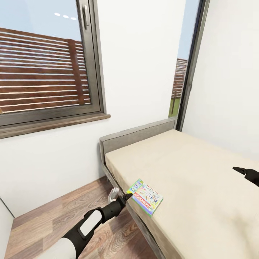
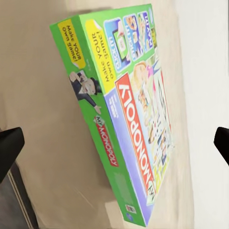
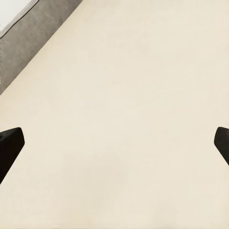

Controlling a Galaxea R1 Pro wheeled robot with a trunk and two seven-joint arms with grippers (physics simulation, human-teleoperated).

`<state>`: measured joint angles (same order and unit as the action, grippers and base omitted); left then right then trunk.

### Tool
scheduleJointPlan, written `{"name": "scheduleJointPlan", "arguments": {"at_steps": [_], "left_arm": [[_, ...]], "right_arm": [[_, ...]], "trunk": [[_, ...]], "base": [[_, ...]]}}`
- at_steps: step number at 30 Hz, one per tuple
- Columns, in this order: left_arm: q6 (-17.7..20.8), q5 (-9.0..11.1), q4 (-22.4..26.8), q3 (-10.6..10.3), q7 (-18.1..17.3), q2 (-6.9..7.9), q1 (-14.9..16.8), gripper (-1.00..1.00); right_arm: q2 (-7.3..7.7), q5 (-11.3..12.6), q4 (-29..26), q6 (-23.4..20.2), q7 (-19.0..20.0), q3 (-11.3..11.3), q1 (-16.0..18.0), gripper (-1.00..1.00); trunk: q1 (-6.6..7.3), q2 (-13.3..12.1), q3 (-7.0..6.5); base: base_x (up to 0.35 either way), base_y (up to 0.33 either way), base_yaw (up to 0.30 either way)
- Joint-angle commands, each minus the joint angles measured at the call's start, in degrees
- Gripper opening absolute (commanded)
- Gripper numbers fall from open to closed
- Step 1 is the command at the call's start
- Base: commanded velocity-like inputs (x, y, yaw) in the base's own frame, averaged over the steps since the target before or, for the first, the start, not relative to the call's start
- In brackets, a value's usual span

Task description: Put all the toys in the child's room - the three board games (two on the bed and one on the table), the two jigsaw puzzles on the table, and the tennis ball on the table - inside the toy box on the table in the child's room.

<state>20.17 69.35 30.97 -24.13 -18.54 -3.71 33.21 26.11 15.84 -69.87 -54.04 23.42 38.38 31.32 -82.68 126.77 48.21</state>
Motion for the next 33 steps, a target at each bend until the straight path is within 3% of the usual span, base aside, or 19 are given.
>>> {"name": "scheduleJointPlan", "arguments": {"at_steps": [1,19,33], "left_arm": [[0.18,0.42,-0.04,-0.13,-0.21,0.05,0.1,1.0],[-0.02,0.24,-0.12,-0.03,-0.63,0.71,0.64,1.0],[-0.1,0.51,-3.53,-0.02,-0.83,1.67,3.66,1.0]], "right_arm": [[-0.08,-0.38,-0.09,-0.26,0.49,0.12,0.06,1.0],[-0.4,-0.45,-0.57,-0.27,0.49,0.12,0.06,1.0],[-0.41,-0.46,-1.34,-0.27,0.49,0.17,0.03,1.0]], "trunk": [[0.01,0.03,0.06],[0.01,0.03,0.06],[0.01,0.03,0.06]], "base": [[0.0,0.0,-0.009],[0.0,0.0,-0.003],[0.0,0.0,0.0]]}}
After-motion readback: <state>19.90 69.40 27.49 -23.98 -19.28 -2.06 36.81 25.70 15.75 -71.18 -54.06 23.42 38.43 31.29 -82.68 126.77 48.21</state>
